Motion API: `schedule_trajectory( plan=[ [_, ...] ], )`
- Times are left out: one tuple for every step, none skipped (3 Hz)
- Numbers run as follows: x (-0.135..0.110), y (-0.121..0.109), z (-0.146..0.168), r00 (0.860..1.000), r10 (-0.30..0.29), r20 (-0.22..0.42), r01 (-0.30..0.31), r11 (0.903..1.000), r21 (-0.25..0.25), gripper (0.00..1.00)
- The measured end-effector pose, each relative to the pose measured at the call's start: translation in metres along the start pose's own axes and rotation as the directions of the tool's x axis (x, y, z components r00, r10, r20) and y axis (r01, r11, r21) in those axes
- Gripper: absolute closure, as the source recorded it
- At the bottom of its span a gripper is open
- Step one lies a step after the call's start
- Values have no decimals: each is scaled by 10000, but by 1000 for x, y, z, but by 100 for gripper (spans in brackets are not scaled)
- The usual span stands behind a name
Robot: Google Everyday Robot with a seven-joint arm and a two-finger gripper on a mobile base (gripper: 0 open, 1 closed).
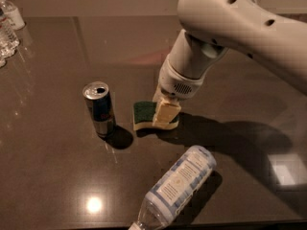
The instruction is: Move sponge near redbull can
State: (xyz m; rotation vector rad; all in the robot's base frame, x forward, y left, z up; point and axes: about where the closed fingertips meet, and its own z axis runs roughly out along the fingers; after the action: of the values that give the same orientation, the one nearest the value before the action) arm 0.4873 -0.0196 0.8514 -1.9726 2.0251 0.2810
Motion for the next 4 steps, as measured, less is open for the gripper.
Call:
schedule_trajectory(
  plan=[
    [-9,4,2,9998,-133,-127,133,9999,-28,85],
    [-14,7,4,9996,-220,-153,220,9998,-34,61],
    [-15,7,4,9996,-235,-161,235,9997,-24,39],
    [-15,8,3,9995,-252,-170,252,9997,-13,15]
  ],
)
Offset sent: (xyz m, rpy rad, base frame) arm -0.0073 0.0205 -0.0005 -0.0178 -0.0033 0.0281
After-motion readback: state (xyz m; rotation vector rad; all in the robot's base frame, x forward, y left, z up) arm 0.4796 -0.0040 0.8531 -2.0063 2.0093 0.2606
